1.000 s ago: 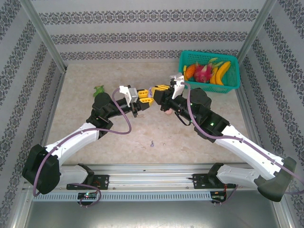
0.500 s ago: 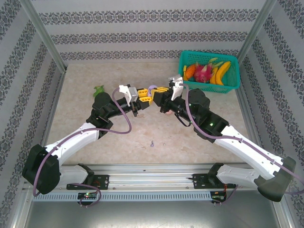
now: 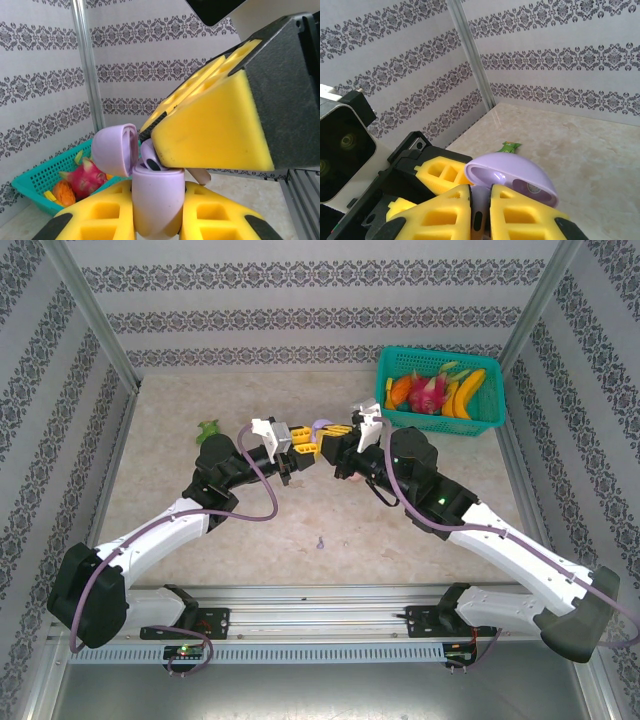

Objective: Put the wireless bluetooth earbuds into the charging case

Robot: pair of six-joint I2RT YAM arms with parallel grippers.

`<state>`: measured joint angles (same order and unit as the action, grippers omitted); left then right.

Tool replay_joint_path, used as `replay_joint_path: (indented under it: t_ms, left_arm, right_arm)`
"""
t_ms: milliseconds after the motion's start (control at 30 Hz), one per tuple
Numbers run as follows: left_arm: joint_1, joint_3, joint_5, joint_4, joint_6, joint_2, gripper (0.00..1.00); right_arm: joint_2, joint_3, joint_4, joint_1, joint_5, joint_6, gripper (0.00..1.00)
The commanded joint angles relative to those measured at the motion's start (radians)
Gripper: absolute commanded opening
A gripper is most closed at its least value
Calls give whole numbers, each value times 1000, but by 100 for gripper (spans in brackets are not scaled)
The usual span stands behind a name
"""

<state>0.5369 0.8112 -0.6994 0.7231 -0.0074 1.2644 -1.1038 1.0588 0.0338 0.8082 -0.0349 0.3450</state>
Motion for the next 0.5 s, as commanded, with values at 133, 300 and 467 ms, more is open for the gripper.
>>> replay_joint_path:
  t_ms: [133, 300, 467]
  left_arm:
    - [11, 18, -5, 68, -15, 3, 0]
    - [11, 12, 20, 53, -16, -1, 0]
    - [11, -26, 99, 43, -3, -11, 0]
  right_arm:
    - [48, 13, 15, 3, -23, 48, 12]
    - [63, 15, 25, -13, -35, 75, 11]
    - [92, -16, 0, -17, -18, 100, 11]
